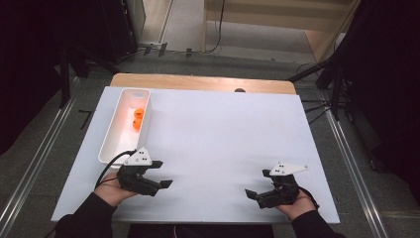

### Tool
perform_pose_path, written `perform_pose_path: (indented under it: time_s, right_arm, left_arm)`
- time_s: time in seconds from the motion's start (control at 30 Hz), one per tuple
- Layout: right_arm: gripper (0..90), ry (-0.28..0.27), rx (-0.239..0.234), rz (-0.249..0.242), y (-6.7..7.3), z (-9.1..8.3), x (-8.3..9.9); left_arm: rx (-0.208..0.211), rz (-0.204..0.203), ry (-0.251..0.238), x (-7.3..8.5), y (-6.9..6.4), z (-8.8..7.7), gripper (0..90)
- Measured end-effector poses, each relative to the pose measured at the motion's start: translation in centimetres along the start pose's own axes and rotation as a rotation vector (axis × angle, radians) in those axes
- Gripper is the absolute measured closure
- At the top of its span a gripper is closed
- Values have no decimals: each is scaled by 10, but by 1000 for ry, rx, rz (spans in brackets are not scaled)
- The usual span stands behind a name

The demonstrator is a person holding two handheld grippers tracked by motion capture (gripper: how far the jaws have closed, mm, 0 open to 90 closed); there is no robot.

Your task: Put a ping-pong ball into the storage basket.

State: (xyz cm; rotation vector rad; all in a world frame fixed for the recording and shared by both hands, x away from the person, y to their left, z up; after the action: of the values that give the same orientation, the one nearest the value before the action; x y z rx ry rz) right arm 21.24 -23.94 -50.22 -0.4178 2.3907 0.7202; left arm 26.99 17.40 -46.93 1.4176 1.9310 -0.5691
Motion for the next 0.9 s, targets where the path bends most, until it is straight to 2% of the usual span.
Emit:
perform_pose_path:
  time_s: [0.33, 0.9]
  right_arm:
    - [0, 0, 2, -4, 0, 0, 0]
    - [0, 2, 6, -13, -1, 0, 0]
  left_arm:
    - [3, 4, 28, 7, -3, -1, 254]
    - [-2, 0, 36, 16, -4, -7, 254]
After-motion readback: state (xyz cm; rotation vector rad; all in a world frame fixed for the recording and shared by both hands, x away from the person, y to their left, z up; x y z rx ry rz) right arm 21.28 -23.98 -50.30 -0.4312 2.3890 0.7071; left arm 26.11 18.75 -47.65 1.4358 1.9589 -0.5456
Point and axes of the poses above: each handheld gripper's, and its own axes: z roughly forward along the jaws, x roughly out of its underside, y roughly to its left, the point moved 1 cm from there along z, roughly forward along the jaws, and after that the axes turned 14 degrees about z, right-handed, at the moved point
